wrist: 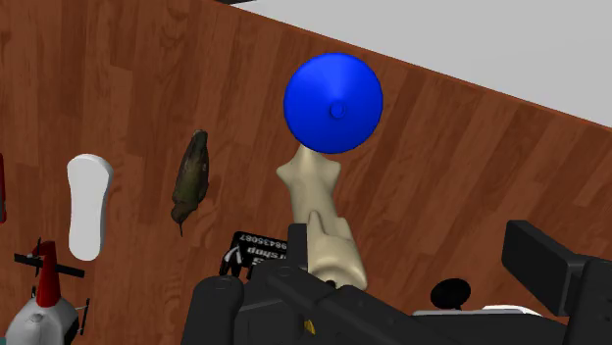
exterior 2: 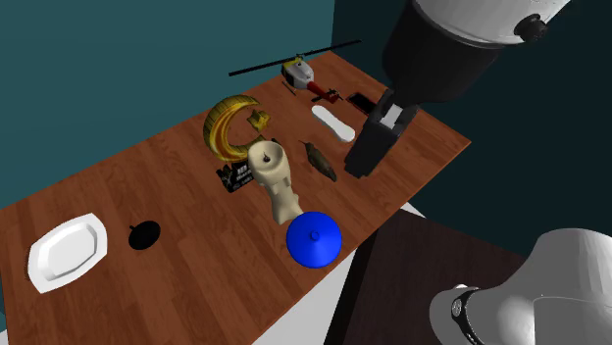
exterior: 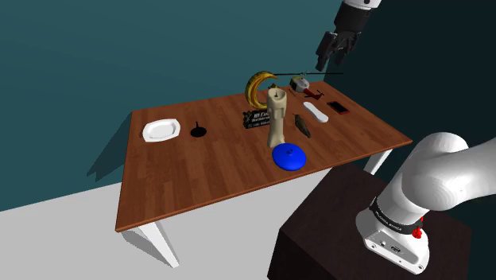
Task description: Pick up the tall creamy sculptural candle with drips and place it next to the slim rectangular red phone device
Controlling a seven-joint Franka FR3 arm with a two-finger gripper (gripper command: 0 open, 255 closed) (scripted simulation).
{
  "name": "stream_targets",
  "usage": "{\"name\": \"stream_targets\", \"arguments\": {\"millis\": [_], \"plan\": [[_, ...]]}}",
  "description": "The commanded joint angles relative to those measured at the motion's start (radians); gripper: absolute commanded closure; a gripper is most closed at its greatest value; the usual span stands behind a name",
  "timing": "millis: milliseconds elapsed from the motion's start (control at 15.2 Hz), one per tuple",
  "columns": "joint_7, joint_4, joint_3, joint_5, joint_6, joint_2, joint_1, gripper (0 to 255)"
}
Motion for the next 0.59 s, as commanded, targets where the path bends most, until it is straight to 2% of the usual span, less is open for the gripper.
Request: {"name": "stream_targets", "arguments": {"millis": [0, 528], "plan": [[0.000, 0.000, 0.000, 0.000, 0.000, 0.000, 0.000, 0], [0.111, 0.195, -0.008, 0.035, 0.045, 0.373, -0.024, 0]]}}
